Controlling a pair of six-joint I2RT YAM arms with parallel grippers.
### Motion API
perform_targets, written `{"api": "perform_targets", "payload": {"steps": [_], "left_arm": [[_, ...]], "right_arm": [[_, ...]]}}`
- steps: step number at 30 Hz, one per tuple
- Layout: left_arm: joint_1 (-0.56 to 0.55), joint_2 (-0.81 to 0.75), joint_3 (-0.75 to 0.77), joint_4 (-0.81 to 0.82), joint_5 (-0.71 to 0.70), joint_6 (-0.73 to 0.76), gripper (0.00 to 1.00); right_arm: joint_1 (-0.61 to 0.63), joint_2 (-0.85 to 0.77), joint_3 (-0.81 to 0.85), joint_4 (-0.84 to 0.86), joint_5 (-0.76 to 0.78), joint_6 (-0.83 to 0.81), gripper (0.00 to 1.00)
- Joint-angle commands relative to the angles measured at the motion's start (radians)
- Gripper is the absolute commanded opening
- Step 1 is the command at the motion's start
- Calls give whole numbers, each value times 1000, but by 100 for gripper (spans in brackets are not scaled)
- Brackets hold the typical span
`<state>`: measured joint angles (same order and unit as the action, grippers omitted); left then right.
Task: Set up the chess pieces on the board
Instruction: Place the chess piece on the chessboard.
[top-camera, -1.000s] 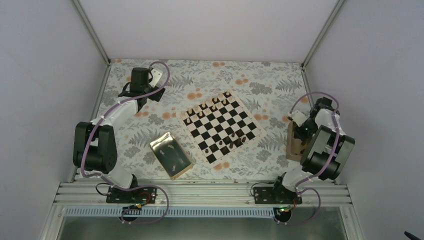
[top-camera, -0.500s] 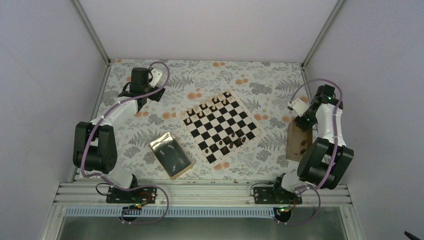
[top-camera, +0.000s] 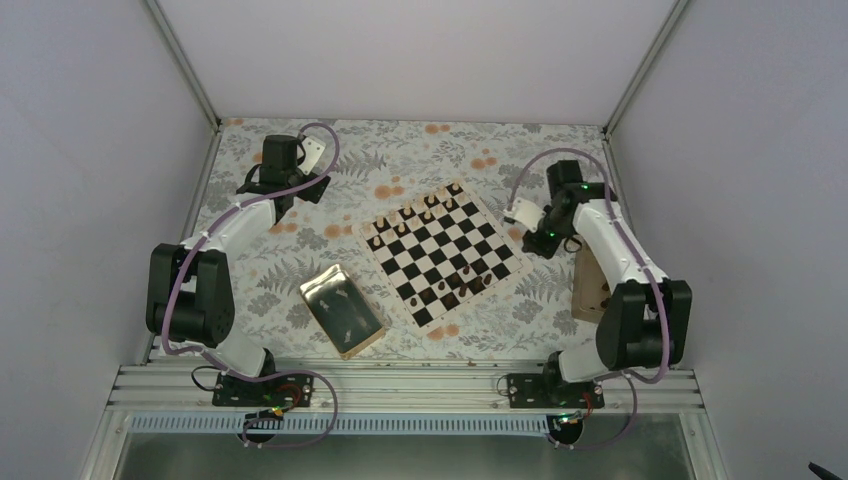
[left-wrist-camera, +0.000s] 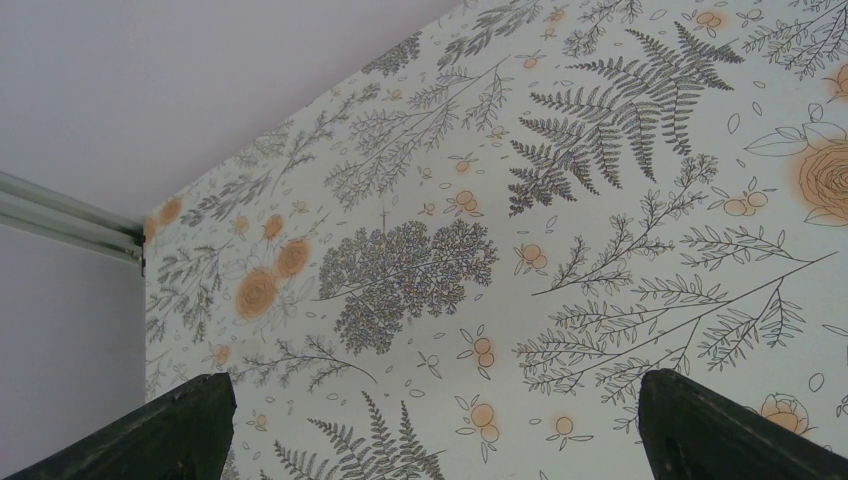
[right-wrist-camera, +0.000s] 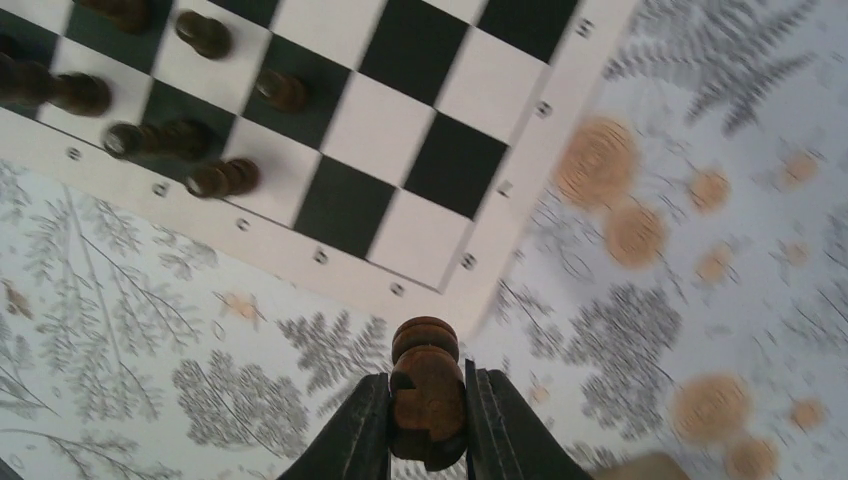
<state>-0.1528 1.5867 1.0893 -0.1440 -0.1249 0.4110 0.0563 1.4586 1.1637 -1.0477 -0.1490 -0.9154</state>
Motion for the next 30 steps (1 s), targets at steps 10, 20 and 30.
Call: {"api": "perform_targets", "payload": {"steps": [10,20,30], "left_arm": [[-2,-17,17,35,-10,8,100],[-3,-23,9,38,-10,5,100],[-4,-25,9,34,-9,6,100]], "right_arm": [[183,132,-125,144,-67,132,18],[188,154,-144,211,1,161,18],[190,160,-158,201,37,157,18]]}}
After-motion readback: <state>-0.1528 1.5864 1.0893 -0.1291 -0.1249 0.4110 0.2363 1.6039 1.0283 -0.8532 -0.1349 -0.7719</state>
